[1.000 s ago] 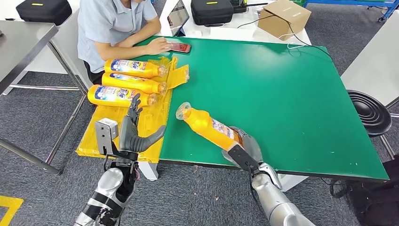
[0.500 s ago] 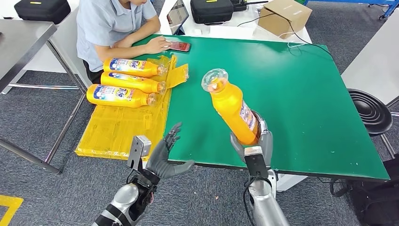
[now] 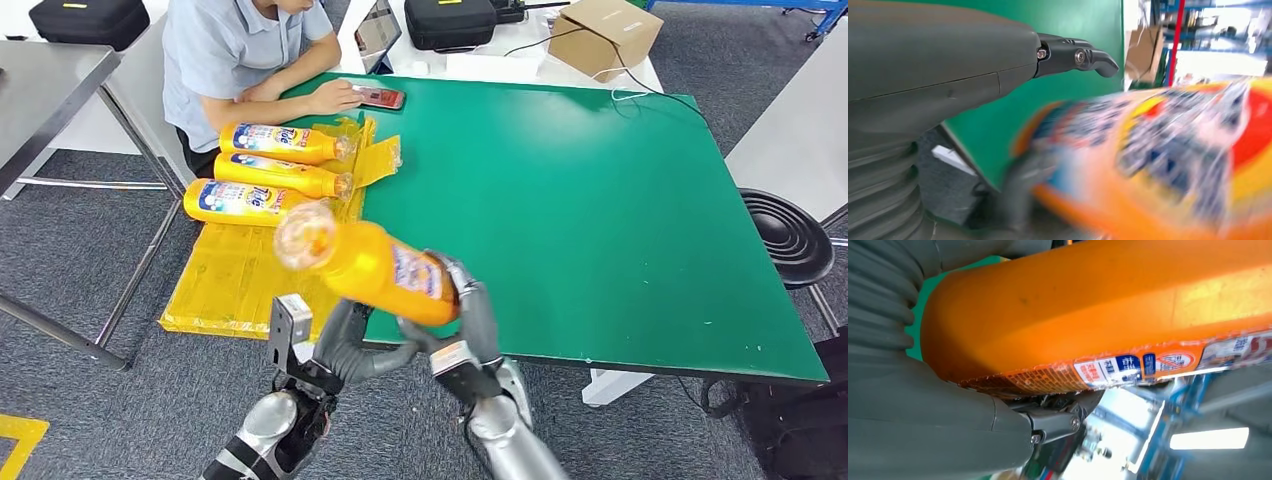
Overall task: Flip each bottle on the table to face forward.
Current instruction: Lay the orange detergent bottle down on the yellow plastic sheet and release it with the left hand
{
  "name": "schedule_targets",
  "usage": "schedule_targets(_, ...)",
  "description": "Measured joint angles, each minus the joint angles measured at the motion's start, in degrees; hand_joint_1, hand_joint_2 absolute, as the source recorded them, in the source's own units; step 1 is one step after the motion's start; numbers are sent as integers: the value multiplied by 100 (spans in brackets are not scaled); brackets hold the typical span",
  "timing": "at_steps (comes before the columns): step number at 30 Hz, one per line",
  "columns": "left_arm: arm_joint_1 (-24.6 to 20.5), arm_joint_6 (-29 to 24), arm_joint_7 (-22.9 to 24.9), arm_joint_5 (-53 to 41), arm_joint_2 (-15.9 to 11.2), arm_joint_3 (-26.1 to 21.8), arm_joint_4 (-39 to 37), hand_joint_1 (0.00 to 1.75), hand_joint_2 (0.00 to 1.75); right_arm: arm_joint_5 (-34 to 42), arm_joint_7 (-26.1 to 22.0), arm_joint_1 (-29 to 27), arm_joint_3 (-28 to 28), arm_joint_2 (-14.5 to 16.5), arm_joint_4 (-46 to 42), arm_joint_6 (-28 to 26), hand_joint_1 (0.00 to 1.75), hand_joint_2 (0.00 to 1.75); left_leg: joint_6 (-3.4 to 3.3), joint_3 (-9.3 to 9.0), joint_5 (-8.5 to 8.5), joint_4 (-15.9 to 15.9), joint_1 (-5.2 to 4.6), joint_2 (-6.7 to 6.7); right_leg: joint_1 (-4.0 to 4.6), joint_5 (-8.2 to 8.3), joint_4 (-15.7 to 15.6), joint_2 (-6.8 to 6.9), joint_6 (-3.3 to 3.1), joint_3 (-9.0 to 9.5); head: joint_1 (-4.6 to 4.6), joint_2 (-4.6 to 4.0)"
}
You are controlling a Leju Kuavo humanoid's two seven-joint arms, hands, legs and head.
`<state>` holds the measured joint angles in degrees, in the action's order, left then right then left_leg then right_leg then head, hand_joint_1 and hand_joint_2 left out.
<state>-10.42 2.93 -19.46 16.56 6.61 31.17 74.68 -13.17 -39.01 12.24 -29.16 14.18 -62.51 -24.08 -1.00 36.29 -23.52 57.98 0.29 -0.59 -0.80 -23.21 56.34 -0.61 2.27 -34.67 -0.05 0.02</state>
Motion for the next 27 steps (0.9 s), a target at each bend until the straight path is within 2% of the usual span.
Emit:
schedule_targets(5, 2, -278, 2, 144, 54, -112, 63, 0, 175, 52, 0, 31, -447, 53, 226, 78, 175, 175, 0, 3, 0, 0, 0, -1, 0, 0, 0, 1, 0, -2, 0, 0)
schedule_targets(11, 74, -459, -61, 319, 98, -190, 136, 0, 175, 59, 0, 158, -705, 84, 471, 152, 175, 175, 0, 3, 0, 0, -1, 1, 0, 0, -1, 0, 0, -4, -1, 0)
schedule_targets(20, 196, -18, 102, 981, 104, -278, 239, 0, 175, 80, 0, 291, -850, 133, 761, 250, 175, 175, 0, 3, 0, 0, 0, 4, 0, 0, -1, 0, 0, -8, -1, 0)
schedule_targets(27, 228, 32, 117, 1059, 104, -304, 243, 0, 175, 78, 0, 313, -859, 154, 842, 266, 175, 175, 0, 4, 0, 0, 0, 4, -1, 0, -1, 0, -1, -8, -2, 0)
